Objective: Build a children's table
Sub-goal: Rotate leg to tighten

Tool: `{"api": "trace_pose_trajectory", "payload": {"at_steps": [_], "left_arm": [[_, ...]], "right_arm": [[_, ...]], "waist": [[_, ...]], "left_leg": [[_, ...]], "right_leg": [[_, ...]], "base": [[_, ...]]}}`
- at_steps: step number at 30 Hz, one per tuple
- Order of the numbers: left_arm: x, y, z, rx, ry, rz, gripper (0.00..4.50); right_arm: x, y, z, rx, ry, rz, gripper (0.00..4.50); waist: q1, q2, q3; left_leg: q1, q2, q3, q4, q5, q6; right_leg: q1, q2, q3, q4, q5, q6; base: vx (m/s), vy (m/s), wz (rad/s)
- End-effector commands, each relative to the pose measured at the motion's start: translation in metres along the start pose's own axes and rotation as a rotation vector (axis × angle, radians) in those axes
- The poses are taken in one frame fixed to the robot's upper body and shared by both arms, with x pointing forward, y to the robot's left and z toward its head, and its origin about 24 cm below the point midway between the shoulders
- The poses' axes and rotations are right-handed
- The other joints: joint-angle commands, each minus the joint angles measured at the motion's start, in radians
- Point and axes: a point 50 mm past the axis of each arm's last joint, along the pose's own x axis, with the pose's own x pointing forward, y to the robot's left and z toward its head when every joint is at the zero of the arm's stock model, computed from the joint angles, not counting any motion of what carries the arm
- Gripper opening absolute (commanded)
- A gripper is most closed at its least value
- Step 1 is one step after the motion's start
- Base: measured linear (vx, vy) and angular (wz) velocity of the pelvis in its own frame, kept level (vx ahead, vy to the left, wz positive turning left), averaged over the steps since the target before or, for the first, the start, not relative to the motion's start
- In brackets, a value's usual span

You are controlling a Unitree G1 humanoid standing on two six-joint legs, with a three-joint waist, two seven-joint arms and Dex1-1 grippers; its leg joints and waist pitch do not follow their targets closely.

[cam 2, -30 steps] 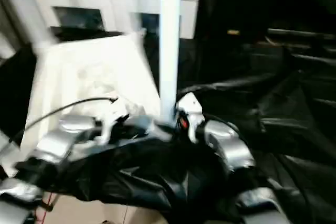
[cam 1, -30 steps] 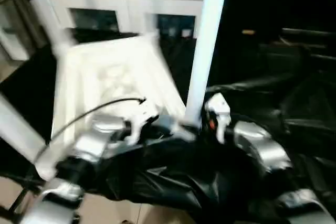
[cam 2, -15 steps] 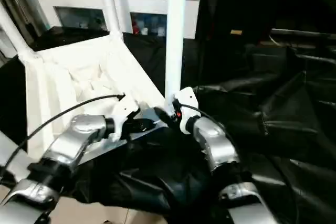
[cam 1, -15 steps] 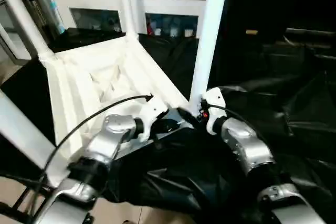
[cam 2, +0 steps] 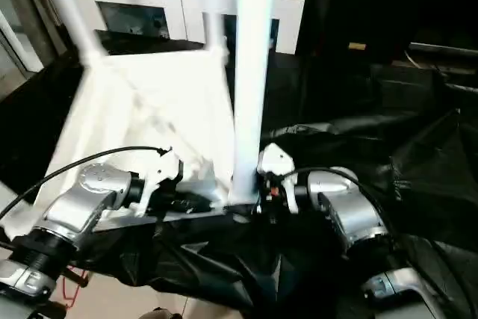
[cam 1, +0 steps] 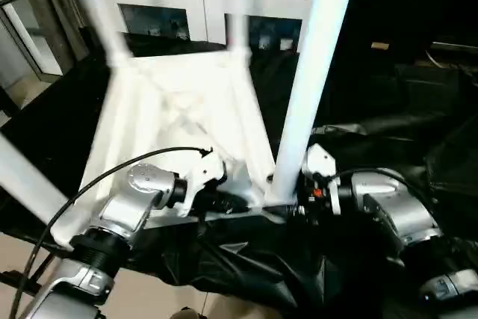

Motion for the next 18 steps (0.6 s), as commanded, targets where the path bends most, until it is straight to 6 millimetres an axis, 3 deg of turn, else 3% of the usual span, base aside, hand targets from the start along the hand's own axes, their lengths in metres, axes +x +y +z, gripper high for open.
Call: {"api": "trace_pose_trajectory", "payload": {"at_steps": [1,2,4,14,16,18], "left_arm": [[0.002,-0.006,0.009,0.03,-0.027,-0.082,0.0],[0.001,-0.006,0.009,0.029,-0.025,-0.087,0.0],[0.001,-0.006,0.009,0.028,-0.028,-0.088,0.0],[0.006,-0.003,0.01,0.023,-0.067,-0.02,0.0],[0.011,0.005,0.01,0.02,-0.064,0.081,0.0],[0.014,0.009,0.011,0.014,-0.058,0.132,0.0]], "right_arm": [[0.002,0.003,0.006,-0.02,0.004,0.044,3.35],[0.002,0.003,0.007,-0.021,0.007,0.05,3.35],[0.003,0.005,0.006,-0.04,0.03,0.061,2.93],[0.011,0.011,0.002,-0.013,0.004,0.049,2.71],[0.021,0.0,-0.006,0.03,-0.027,-0.149,2.7],[0.025,-0.008,-0.012,0.071,-0.014,-0.28,2.7]], "waist": [[-0.002,-0.009,-0.063],[-0.002,-0.009,-0.063],[-0.001,-0.014,-0.063],[-0.002,-0.005,-0.064],[-0.005,-0.003,-0.063],[-0.012,0.0,-0.06]], "left_leg": [[0.019,0.014,0.008,-0.075,-0.276,0.038],[0.019,0.014,0.008,-0.075,-0.275,0.037],[0.022,0.013,0.01,-0.072,-0.271,0.037],[0.018,0.011,0.009,-0.071,-0.253,0.036],[0.019,0.01,0.008,-0.072,-0.268,0.024],[0.021,0.007,0.005,-0.077,-0.307,-0.002]], "right_leg": [[0.043,-0.029,0.02,-0.061,-0.224,-0.234],[0.042,-0.028,0.02,-0.061,-0.224,-0.233],[0.039,-0.028,0.021,-0.063,-0.22,-0.237],[0.043,-0.026,0.02,-0.06,-0.19,-0.236],[0.04,-0.027,0.02,-0.062,-0.206,-0.233],[0.038,-0.03,0.019,-0.069,-0.286,-0.212]], "base": [[0.0,0.0,0.0],[0.0,0.0,0.0],[0.0,0.0,0.0],[0.0,0.0,0.0],[0.0,0.0,0.0],[0.0,0.0,0.0]]}}
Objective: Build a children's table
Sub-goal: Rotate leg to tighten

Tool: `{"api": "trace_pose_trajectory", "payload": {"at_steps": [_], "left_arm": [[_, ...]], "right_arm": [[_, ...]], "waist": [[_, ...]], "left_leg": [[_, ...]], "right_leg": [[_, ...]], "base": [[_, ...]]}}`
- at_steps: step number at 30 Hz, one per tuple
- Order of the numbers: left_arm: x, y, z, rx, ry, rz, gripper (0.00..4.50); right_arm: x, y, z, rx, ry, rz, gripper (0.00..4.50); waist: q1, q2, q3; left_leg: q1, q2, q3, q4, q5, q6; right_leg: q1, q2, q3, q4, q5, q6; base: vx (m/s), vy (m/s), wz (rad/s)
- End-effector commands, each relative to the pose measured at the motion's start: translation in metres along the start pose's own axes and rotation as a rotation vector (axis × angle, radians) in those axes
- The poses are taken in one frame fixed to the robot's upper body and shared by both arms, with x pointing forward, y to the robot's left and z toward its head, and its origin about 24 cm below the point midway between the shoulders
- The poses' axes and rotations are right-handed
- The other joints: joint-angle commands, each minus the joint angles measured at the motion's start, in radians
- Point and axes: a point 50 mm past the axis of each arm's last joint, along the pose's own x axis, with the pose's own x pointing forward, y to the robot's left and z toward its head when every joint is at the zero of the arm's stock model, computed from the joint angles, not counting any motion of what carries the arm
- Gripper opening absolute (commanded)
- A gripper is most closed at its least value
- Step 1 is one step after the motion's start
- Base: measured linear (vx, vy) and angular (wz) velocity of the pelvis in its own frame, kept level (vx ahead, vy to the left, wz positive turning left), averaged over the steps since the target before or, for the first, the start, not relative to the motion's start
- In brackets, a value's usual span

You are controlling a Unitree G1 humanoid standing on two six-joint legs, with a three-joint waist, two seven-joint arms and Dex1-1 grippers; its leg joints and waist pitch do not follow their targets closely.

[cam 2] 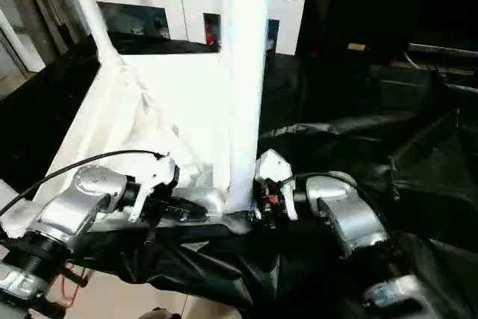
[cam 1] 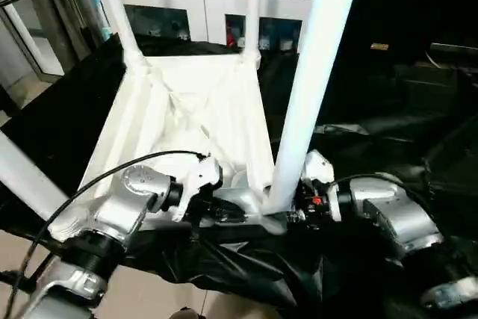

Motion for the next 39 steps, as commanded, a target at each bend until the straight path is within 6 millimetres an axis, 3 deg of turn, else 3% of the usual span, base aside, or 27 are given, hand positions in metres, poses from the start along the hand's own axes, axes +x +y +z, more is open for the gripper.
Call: {"api": "trace_pose_trajectory", "payload": {"at_steps": [1,2,4,7,12,13,16,21,25,28,31,32,33,37,39], "left_arm": [[0.017,0.006,0.015,0.02,-0.041,0.074,0.0],[0.019,0.008,0.017,0.011,-0.046,0.101,0.0],[0.026,0.013,0.023,0.005,-0.067,0.166,0.0],[0.039,0.013,0.029,-0.009,-0.08,0.204,0.0],[0.057,0.006,0.038,-0.016,-0.105,0.196,0.0],[0.058,0.006,0.038,-0.009,-0.105,0.193,0.0],[0.054,0.002,0.036,0.01,-0.107,0.135,0.0],[0.045,-0.001,0.03,0.039,-0.084,0.079,0.0],[0.034,-0.003,0.025,0.064,-0.064,0.004,0.0],[0.024,-0.005,0.023,0.06,-0.065,-0.071,0.0],[0.015,-0.007,0.019,0.061,-0.033,-0.134,0.0],[0.013,-0.007,0.018,0.059,-0.024,-0.146,0.0],[0.01,-0.008,0.016,0.058,-0.011,-0.164,0.0],[0.003,-0.01,0.011,0.057,0.017,-0.2,0.0],[0.001,-0.01,0.011,0.054,0.016,-0.207,0.0]], "right_arm": [[0.016,-0.009,-0.013,0.049,0.076,-0.204,2.7],[0.019,-0.01,-0.014,0.066,0.074,-0.248,2.7],[0.028,-0.012,-0.014,0.119,0.049,-0.332,2.7],[0.04,-0.013,-0.014,0.162,0.052,-0.43,2.69],[0.057,-0.006,-0.005,0.087,0.014,-0.414,2.69],[0.057,-0.008,-0.002,0.101,-0.017,-0.426,3.04],[0.05,-0.01,0.003,0.109,-0.045,-0.369,3.39],[0.035,-0.014,0.009,0.014,-0.049,-0.292,3.58],[0.016,-0.013,0.014,-0.053,-0.051,-0.124,3.58],[0.001,-0.005,0.014,-0.081,-0.028,0.054,3.58],[-0.01,0.003,0.01,-0.093,0.014,0.194,3.58],[-0.012,0.004,0.009,-0.088,0.018,0.211,3.58],[-0.014,0.005,0.008,-0.078,0.024,0.235,3.58],[-0.018,0.008,0.007,-0.068,0.044,0.291,3.58],[-0.017,0.009,0.007,-0.064,0.041,0.294,3.32]], "waist": [[-0.011,-0.005,-0.056],[-0.016,0.004,-0.056],[-0.031,0.0,-0.054],[-0.038,-0.003,-0.053],[-0.043,-0.003,-0.051],[-0.044,-0.003,-0.053],[-0.043,-0.001,-0.053],[-0.038,0.0,-0.062],[-0.028,0.001,-0.071],[-0.005,0.0,-0.075],[0.008,0.001,-0.074],[0.011,-0.009,-0.073],[0.015,-0.006,-0.072],[0.017,-0.005,-0.064],[0.018,-0.01,-0.062]], "left_leg": [[0.016,0.005,0.002,-0.081,-0.33,-0.016],[0.016,0.004,0.0,-0.083,-0.341,-0.024],[0.022,0.002,-0.002,-0.082,-0.39,-0.034],[0.022,0.0,-0.004,-0.083,-0.411,-0.027],[0.023,0.0,-0.006,-0.083,-0.429,-0.021],[0.021,0.0,-0.006,-0.085,-0.423,-0.012],[0.02,0.001,-0.005,-0.087,-0.426,-0.006],[0.014,0.006,0.0,-0.082,-0.345,0.009],[0.01,0.008,0.005,-0.069,-0.241,0.058],[0.012,0.01,0.01,-0.058,-0.145,0.106],[0.014,0.014,0.01,-0.057,-0.148,0.113],[0.015,0.014,0.012,-0.058,-0.157,0.114],[0.015,0.014,0.01,-0.058,-0.164,0.112],[0.019,0.016,0.012,-0.068,-0.244,0.072],[0.019,0.016,0.011,-0.071,-0.264,0.055]], "right_leg": [[0.041,-0.03,0.017,-0.076,-0.339,-0.192],[0.04,-0.03,0.016,-0.076,-0.36,-0.185],[0.032,-0.029,0.016,-0.087,-0.421,-0.163],[0.029,-0.03,0.014,-0.097,-0.47,-0.141],[0.024,-0.031,0.011,-0.106,-0.513,-0.121],[0.027,-0.029,0.011,-0.105,-0.488,-0.125],[0.027,-0.026,0.013,-0.104,-0.455,-0.137],[0.037,-0.026,0.017,-0.084,-0.278,-0.196],[0.049,-0.025,0.016,-0.065,-0.107,-0.249],[0.052,-0.022,0.012,-0.047,0.033,-0.293],[0.051,-0.023,0.012,-0.045,0.025,-0.298],[0.05,-0.023,0.013,-0.046,0.012,-0.3],[0.05,-0.024,0.013,-0.044,-0.005,-0.299],[0.043,-0.028,0.016,-0.058,-0.147,-0.274],[0.042,-0.029,0.018,-0.061,-0.192,-0.259]], "base": [[0.0,0.0,0.0],[0.0,0.0,0.0],[0.0,0.0,0.0],[0.0,0.0,0.0],[0.0,0.0,0.0],[0.0,0.0,0.0],[0.0,0.0,0.0],[0.0,0.0,0.0],[0.039,-0.003,0.02],[0.035,-0.001,0.0],[0.0,0.0,0.0],[0.0,0.0,0.0],[0.0,0.0,0.0],[0.0,0.0,0.0],[0.0,0.0,0.0]]}}
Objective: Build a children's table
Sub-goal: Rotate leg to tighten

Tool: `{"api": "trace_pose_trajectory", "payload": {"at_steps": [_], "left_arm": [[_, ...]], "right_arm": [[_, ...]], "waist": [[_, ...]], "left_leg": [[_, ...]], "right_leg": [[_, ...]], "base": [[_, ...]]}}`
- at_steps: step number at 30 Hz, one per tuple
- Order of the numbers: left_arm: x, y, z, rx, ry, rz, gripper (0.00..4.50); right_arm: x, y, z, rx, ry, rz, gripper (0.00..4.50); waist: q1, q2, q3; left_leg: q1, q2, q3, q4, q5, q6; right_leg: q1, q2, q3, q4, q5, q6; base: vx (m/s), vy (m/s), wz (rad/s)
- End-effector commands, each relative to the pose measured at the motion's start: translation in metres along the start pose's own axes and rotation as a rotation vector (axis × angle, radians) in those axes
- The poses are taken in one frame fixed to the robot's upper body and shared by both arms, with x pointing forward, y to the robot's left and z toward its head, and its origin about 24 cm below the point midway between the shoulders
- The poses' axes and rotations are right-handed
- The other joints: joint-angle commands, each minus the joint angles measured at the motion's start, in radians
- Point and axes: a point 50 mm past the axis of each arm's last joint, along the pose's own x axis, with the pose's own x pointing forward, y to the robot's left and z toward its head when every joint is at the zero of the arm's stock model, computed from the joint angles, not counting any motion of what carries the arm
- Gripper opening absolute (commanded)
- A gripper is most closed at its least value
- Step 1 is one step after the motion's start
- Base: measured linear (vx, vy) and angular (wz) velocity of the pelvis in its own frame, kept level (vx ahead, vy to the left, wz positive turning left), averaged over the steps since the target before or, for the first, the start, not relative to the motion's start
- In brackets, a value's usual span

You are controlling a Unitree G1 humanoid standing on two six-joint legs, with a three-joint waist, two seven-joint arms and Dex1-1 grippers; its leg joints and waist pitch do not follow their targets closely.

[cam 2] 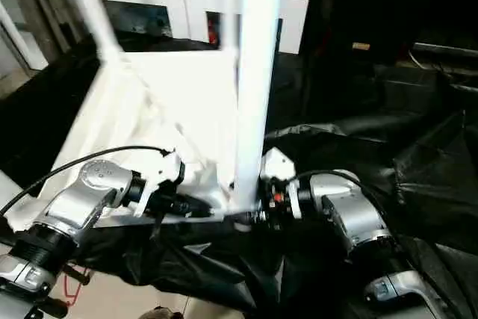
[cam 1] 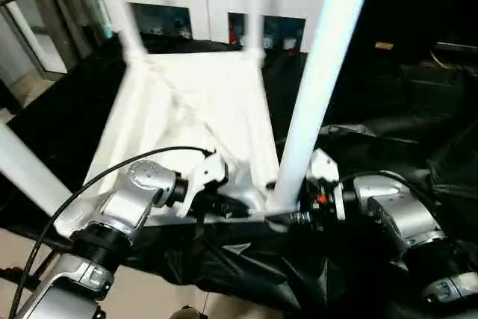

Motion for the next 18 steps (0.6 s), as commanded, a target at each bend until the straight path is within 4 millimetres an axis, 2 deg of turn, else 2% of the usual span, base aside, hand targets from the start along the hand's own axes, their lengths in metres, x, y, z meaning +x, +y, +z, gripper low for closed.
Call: {"api": "trace_pose_trajectory", "payload": {"at_steps": [1,4,6,12,13,15,18], "left_arm": [[0.002,-0.004,0.008,0.033,-0.019,-0.047,0.0],[0.0,-0.004,0.007,0.032,-0.019,-0.045,0.0],[0.0,-0.005,0.007,0.031,-0.022,-0.043,0.0],[0.001,-0.004,0.006,0.025,-0.049,-0.006,0.0],[0.002,0.0,0.008,0.016,-0.078,0.051,0.0],[0.003,0.003,0.009,0.012,-0.086,0.094,0.0],[0.006,0.012,0.01,0.002,-0.085,0.198,0.0]], "right_arm": [[0.002,0.003,0.003,-0.012,-0.007,0.038,3.32],[0.003,0.004,0.003,-0.009,-0.001,0.047,3.07],[0.004,0.005,0.003,-0.005,0.0,0.056,2.9],[0.006,0.004,0.002,0.012,-0.018,0.028,2.67],[0.011,0.0,0.0,0.021,-0.035,-0.047,2.66],[0.014,-0.004,-0.001,0.034,-0.044,-0.112,2.64],[0.021,-0.017,-0.007,0.084,-0.048,-0.303,2.64]], "waist": [[-0.003,-0.011,-0.064],[-0.003,-0.012,-0.063],[-0.002,-0.016,-0.064],[-0.003,-0.014,-0.067],[-0.004,-0.01,-0.066],[-0.006,-0.012,-0.065],[-0.019,-0.012,-0.06]], "left_leg": [[0.024,0.015,0.009,-0.075,-0.266,0.044],[0.024,0.014,0.009,-0.075,-0.273,0.034],[0.022,0.013,0.008,-0.074,-0.256,0.036],[0.019,0.012,0.008,-0.071,-0.221,0.048],[0.019,0.012,0.009,-0.071,-0.227,0.046],[0.02,0.01,0.008,-0.073,-0.242,0.035],[0.019,0.007,0.005,-0.079,-0.288,0.01]], "right_leg": [[0.042,-0.029,0.019,-0.059,-0.209,-0.249],[0.04,-0.029,0.02,-0.062,-0.235,-0.235],[0.042,-0.03,0.02,-0.06,-0.228,-0.232],[0.042,-0.027,0.018,-0.054,-0.177,-0.242],[0.041,-0.028,0.019,-0.055,-0.183,-0.243],[0.041,-0.028,0.018,-0.059,-0.205,-0.237],[0.039,-0.03,0.018,-0.067,-0.292,-0.213]], "base": [[0.0,0.0,0.0],[0.0,0.0,0.0],[0.0,0.0,0.0],[0.0,0.0,0.0],[0.0,0.0,0.0],[0.0,0.0,0.0],[0.0,0.0,0.0]]}}
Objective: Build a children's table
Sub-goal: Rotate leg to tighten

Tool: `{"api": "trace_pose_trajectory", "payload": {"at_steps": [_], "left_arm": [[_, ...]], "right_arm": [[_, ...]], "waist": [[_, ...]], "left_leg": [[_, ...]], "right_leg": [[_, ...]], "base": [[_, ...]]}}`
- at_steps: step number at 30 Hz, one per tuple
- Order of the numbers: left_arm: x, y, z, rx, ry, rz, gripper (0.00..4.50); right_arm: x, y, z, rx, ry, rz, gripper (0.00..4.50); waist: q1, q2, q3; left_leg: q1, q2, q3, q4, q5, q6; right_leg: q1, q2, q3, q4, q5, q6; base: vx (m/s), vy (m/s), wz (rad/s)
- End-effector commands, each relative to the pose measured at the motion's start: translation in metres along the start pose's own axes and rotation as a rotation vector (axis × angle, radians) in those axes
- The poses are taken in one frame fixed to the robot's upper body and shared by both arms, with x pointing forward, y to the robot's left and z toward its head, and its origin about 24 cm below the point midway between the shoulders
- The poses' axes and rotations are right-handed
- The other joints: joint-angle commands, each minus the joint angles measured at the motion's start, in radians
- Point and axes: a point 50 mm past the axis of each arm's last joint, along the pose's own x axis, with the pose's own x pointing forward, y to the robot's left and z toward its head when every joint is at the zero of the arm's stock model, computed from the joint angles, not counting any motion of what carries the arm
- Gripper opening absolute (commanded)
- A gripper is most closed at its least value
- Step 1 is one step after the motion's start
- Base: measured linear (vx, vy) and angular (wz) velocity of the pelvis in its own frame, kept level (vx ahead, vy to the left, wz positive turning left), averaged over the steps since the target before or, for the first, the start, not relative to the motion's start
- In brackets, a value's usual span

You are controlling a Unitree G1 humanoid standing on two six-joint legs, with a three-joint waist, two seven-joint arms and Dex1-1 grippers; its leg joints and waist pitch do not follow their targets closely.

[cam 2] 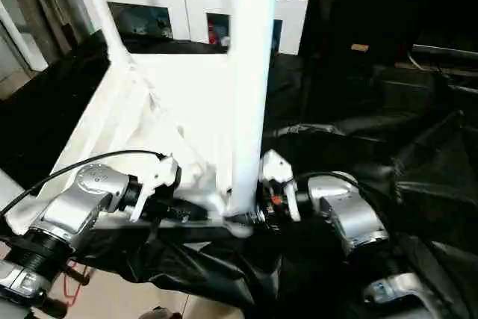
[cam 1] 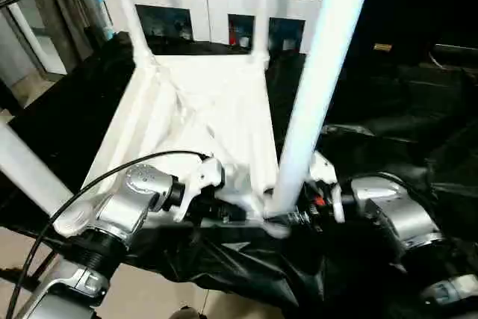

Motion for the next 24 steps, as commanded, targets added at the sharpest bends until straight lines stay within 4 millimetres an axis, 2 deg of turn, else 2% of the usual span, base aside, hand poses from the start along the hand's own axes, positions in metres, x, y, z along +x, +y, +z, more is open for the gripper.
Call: {"api": "trace_pose_trajectory", "payload": {"at_steps": [1,3,4,6,9,10,11,12,13,14,16,17,21,24], "left_arm": [[0.01,0.009,0.014,0.011,-0.047,0.093,0.0],[0.019,0.013,0.016,-0.02,-0.057,0.165,0.0],[0.023,0.014,0.017,-0.034,-0.063,0.181,0.0],[0.031,0.015,0.02,-0.043,-0.065,0.219,0.0],[0.044,0.014,0.024,-0.056,-0.074,0.245,0.0],[0.054,0.011,0.029,-0.056,-0.085,0.243,0.0],[0.056,0.01,0.03,-0.054,-0.088,0.24,0.0],[0.059,0.008,0.032,-0.05,-0.093,0.227,0.0],[0.06,0.007,0.032,-0.046,-0.096,0.214,0.0],[0.06,0.007,0.032,-0.046,-0.096,0.214,0.0],[0.059,0.005,0.032,-0.027,-0.099,0.178,0.0],[0.058,0.005,0.032,-0.025,-0.1,0.173,0.0],[0.046,-0.001,0.028,0.004,-0.099,0.074,0.0],[0.037,-0.002,0.023,0.035,-0.069,0.019,0.0]], "right_arm": [[0.013,-0.009,-0.008,0.024,0.029,-0.18,2.63],[0.023,-0.016,-0.014,0.08,0.039,-0.343,2.63],[0.028,-0.018,-0.016,0.107,0.042,-0.403,2.63],[0.036,-0.019,-0.018,0.149,0.04,-0.48,2.63],[0.049,-0.016,-0.017,0.162,0.038,-0.527,2.63],[0.056,-0.014,-0.013,0.145,0.022,-0.519,2.63],[0.057,-0.013,-0.013,0.14,0.019,-0.516,3.19],[0.057,-0.014,-0.011,0.145,0.006,-0.505,3.19],[0.056,-0.014,-0.009,0.151,-0.003,-0.496,3.19],[0.056,-0.014,-0.009,0.151,-0.003,-0.496,3.39],[0.049,-0.019,-0.004,0.131,-0.016,-0.484,3.59],[0.047,-0.02,-0.003,0.125,-0.018,-0.48,3.59],[0.027,-0.022,0.005,0.046,-0.008,-0.319,3.73],[0.01,-0.017,0.009,-0.021,0.004,-0.154,3.73]], "waist": [[-0.012,-0.009,-0.058],[-0.018,-0.008,-0.059],[-0.029,-0.009,-0.056],[-0.036,-0.009,-0.056],[-0.039,-0.009,-0.054],[-0.041,-0.005,-0.053],[-0.04,-0.007,-0.053],[-0.039,-0.002,-0.054],[-0.038,-0.005,-0.055],[-0.038,-0.005,-0.056],[-0.033,0.002,-0.06],[-0.032,0.0,-0.061],[-0.024,0.002,-0.068],[-0.015,0.003,-0.077]], "left_leg": [[0.012,0.006,0.001,-0.082,-0.305,-0.007],[0.016,0.005,0.0,-0.082,-0.323,-0.015],[0.016,0.003,0.0,-0.083,-0.336,-0.022],[0.017,0.001,-0.003,-0.084,-0.357,-0.024],[0.024,0.001,-0.002,-0.083,-0.388,-0.02],[0.022,0.001,-0.003,-0.085,-0.395,-0.018],[0.023,0.001,-0.004,-0.086,-0.402,-0.016],[0.025,0.0,-0.004,-0.085,-0.402,-0.015],[0.023,0.0,-0.003,-0.085,-0.396,-0.008],[0.022,0.001,-0.003,-0.086,-0.39,-0.007],[0.022,0.003,-0.002,-0.087,-0.363,-0.003],[0.021,0.003,0.0,-0.086,-0.353,0.001],[0.017,0.005,0.002,-0.08,-0.294,0.024],[0.016,0.008,0.005,-0.068,-0.209,0.059]], "right_leg": [[0.041,-0.032,0.016,-0.076,-0.335,-0.19],[0.036,-0.032,0.017,-0.078,-0.359,-0.183],[0.035,-0.031,0.017,-0.082,-0.376,-0.182],[0.036,-0.032,0.014,-0.088,-0.423,-0.164],[0.028,-0.03,0.015,-0.097,-0.46,-0.147],[0.028,-0.029,0.015,-0.099,-0.466,-0.143],[0.029,-0.03,0.014,-0.101,-0.473,-0.138],[0.029,-0.03,0.014,-0.101,-0.471,-0.138],[0.03,-0.029,0.015,-0.102,-0.461,-0.139],[0.031,-0.028,0.015,-0.1,-0.451,-0.142],[0.033,-0.026,0.017,-0.094,-0.375,-0.163],[0.036,-0.025,0.017,-0.091,-0.338,-0.174],[0.045,-0.026,0.017,-0.079,-0.22,-0.208],[0.052,-0.022,0.014,-0.061,-0.058,-0.254]], "base": [[0.0,0.0,0.0],[0.0,0.0,0.0],[0.0,0.0,0.0],[0.0,0.0,0.0],[0.0,0.0,0.0],[0.0,0.0,0.0],[0.0,0.0,0.0],[0.0,0.0,0.0],[0.0,0.0,0.0],[0.0,0.0,0.0],[0.0,0.0,0.0],[0.0,0.0,0.0],[0.0,0.0,0.0],[0.033,0.0,0.02]]}}
